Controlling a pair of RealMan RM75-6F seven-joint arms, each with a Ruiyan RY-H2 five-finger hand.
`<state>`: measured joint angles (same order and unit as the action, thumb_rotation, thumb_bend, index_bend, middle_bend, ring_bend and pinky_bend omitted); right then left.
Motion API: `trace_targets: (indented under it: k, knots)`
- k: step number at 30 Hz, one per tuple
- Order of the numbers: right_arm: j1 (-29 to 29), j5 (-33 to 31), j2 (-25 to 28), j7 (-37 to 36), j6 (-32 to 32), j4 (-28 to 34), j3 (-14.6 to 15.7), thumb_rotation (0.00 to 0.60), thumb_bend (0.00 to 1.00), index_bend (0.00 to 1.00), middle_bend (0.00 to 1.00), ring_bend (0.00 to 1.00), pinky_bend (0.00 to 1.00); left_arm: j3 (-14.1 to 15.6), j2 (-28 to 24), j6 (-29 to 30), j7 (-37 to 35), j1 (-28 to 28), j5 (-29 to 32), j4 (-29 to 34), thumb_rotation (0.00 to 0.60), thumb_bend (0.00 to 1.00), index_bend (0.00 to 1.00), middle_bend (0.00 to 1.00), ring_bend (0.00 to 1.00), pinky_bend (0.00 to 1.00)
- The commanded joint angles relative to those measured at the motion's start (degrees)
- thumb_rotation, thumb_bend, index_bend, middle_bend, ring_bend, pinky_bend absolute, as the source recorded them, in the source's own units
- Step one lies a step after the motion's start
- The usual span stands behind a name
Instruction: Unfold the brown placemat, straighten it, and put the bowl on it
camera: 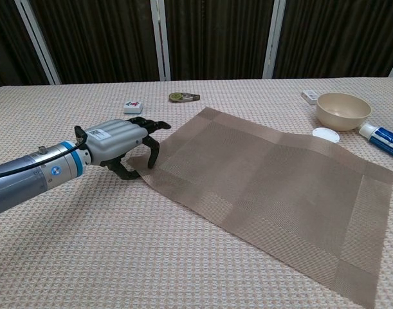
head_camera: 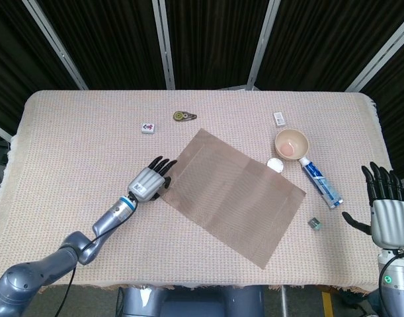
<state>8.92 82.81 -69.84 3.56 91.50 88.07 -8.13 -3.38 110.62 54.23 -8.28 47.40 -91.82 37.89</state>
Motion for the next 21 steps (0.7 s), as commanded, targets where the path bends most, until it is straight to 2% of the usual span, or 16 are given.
trace_targets:
  k: [1, 6, 15, 21]
  knots:
    - [-0.1, 0.2, 0.1, -0.1, 0.1, 0.2, -0.1, 0.6, 0.0, 0.0, 0.0, 0.0, 0.0, -0.1, 0.5, 0.4, 0.5, 0.0, 0.4, -0.2, 0.6, 0.43, 0.55, 0.0, 0.0, 0.0]
    - [-0.4, 0.7, 0.4, -0.3, 0.4, 0.6, -0.1, 0.6, 0.0, 0.0, 0.0, 0.0, 0.0, -0.2, 0.8, 1.2, 1.3, -0.1, 0.8, -0.1, 0.6, 0.49, 0.56, 0.0, 0.0, 0.0]
    - [-0.9, 1.5, 0.9, -0.6, 0.7, 1.4, -0.2, 0.6, 0.0, 0.0, 0.0, 0.0, 0.0, 0.1, -0.4, 2.1, 2.2, -0.9, 1.8, 2.1, 0.6, 0.51, 0.59, 0.0, 0.0, 0.0]
    - [-1.2, 1.9, 1.3, -0.8, 1.1, 1.9, -0.4, 0.6, 0.0, 0.0, 0.0, 0.0, 0.0, 0.5, -3.5, 3.4, 3.9, -2.9, 2.7, 8.5, 0.6, 0.51, 0.61, 0.0, 0.0, 0.0]
